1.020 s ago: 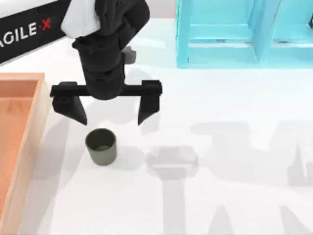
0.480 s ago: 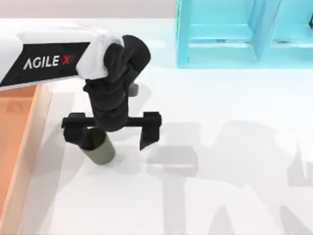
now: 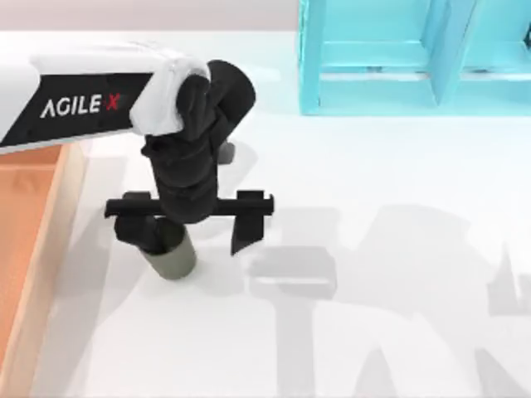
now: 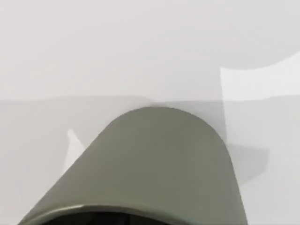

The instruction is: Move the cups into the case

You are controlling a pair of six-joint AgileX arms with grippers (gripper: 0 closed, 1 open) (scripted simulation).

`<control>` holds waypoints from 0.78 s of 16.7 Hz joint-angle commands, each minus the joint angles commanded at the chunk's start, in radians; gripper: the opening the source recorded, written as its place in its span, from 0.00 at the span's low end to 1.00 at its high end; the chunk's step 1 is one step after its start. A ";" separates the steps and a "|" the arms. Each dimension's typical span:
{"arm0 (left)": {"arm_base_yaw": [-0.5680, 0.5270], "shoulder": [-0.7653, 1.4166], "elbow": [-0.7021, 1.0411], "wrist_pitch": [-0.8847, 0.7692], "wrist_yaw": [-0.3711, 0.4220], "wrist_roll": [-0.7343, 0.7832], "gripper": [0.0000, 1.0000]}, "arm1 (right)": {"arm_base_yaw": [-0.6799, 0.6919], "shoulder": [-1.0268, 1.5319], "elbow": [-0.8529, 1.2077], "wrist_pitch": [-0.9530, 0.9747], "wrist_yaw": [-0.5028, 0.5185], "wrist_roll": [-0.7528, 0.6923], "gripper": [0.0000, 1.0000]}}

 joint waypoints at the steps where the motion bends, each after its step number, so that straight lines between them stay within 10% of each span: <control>1: 0.000 0.000 0.000 0.000 0.000 0.000 0.62 | 0.000 0.000 0.000 0.000 0.000 0.000 1.00; 9: 0.000 0.000 0.000 0.000 0.000 0.000 0.02 | 0.000 0.000 0.000 0.000 0.000 0.000 1.00; 13: 0.000 0.000 0.000 0.000 0.000 0.000 0.00 | 0.000 0.000 0.000 0.000 0.000 0.000 1.00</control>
